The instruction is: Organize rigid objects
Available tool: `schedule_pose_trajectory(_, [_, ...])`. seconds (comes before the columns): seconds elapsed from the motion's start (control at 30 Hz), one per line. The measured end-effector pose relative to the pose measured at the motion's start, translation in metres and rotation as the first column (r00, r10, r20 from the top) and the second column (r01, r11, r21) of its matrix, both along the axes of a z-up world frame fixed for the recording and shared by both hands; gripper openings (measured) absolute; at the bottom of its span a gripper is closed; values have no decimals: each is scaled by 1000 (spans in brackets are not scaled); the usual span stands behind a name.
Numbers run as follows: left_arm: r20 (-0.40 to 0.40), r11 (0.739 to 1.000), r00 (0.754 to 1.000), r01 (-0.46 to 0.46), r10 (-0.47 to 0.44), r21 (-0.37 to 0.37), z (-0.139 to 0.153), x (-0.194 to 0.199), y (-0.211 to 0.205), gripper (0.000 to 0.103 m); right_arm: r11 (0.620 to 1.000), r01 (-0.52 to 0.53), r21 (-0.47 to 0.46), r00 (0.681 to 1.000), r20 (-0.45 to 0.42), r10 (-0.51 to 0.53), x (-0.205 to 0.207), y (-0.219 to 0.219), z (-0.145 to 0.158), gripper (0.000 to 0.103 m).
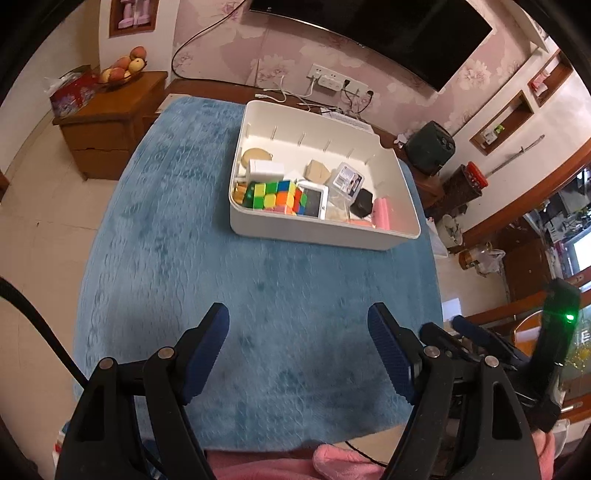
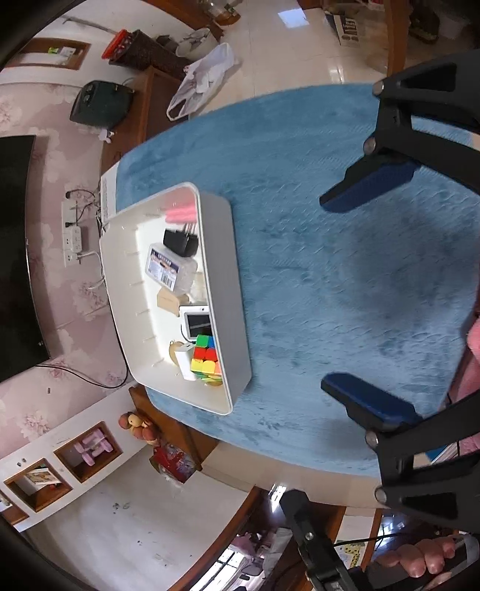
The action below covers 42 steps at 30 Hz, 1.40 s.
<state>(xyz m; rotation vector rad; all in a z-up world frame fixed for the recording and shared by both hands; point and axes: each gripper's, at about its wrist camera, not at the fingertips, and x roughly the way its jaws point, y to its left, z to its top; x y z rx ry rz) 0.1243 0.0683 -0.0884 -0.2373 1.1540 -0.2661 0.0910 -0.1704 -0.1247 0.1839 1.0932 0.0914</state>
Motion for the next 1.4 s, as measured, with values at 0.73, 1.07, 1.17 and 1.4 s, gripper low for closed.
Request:
schedule_pose_trajectory(0.73, [174,995,983,-73,61,65,69,-69,-35,94,999,-35,-35,999,19,36,-84,-11,90,102])
schedule_pose_trajectory(1.07, [264,963,956,-182,126,199,77,-88,-39,102,996,-79,-35,994,76,82,-95,0,87,103])
schedule_pose_trajectory(1.17, [281,953,952,-191,121,236,76,-90,-41,102,997,-60,-38,994,92,63,-95,-1,89,103])
schedule_pose_trajectory(1.4, [293,941,949,-196,111,276,75,-90,-46,102,999,9,-53,985,172,0,-104,-4,100,103])
